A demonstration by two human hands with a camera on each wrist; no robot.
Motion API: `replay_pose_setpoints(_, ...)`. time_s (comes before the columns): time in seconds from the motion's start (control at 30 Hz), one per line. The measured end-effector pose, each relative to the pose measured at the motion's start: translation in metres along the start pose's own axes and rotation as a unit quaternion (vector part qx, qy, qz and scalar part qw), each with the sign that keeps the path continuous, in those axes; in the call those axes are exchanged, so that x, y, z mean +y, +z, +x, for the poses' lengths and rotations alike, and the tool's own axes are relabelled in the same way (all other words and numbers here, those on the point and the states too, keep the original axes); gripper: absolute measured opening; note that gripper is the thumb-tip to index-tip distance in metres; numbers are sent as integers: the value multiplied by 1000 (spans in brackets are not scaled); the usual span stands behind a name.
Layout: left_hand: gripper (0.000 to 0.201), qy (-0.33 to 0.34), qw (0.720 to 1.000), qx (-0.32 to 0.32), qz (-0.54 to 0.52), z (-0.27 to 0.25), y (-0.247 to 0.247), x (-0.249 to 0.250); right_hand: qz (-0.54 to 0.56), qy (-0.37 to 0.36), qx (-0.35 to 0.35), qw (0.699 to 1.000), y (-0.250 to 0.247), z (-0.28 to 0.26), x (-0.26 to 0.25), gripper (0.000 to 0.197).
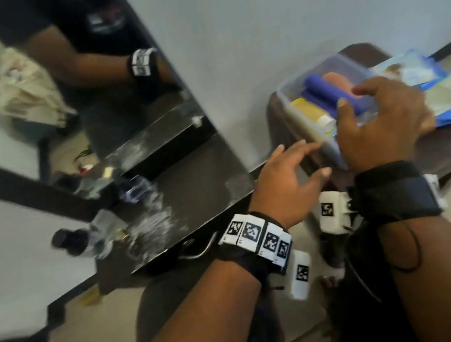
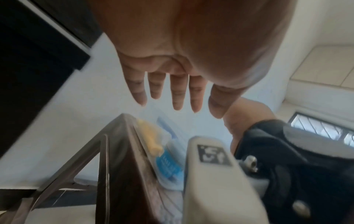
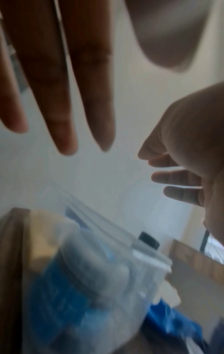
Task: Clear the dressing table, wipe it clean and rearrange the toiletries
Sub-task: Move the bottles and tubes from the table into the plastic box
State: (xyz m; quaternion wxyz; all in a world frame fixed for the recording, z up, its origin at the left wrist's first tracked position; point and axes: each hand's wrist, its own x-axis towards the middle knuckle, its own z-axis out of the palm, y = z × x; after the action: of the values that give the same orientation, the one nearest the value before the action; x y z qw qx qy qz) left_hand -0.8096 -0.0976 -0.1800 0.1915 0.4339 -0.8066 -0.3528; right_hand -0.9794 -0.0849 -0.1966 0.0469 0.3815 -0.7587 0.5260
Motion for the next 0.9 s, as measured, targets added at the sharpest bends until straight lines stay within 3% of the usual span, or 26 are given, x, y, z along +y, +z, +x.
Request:
replay_pose_setpoints(0.13,36,-10,987,158,-21,-46,-48,-23,116,-93,-101,984,13,-28,-35,19)
replay_pose_setpoints(0.3,35,-133,942,300,73,-106,-113,-62,144,-110,-289,940,20,-48,-52,21)
replay_pose_setpoints(0.4,55,-173,891,398,131,-134,-153,-85,154,-92,-287,941,25,-47,-42,20)
replay_pose_setpoints(0.5,81,-226,845,454,167,-154,-193,-110,158,-53,-283,944,31,-46,-28,16)
replay_pose_setpoints(0.57,90,-256,832,464,163,-162,-215,-129,145,-53,-279,948,33,-48,-20,16)
replay_pose_setpoints(0.67,102,-287,855,428,54,-167,-231,-149,131,-49,-302,943,38,-51,-24,24)
replay_pose_setpoints(0.73,101,-300,862,409,8,-169,-231,-159,111,-59,-323,938,43,-54,-23,30)
replay_pose_setpoints(0.9,97,-293,872,392,22,-176,-227,-175,112,-47,-339,933,44,-61,-24,26)
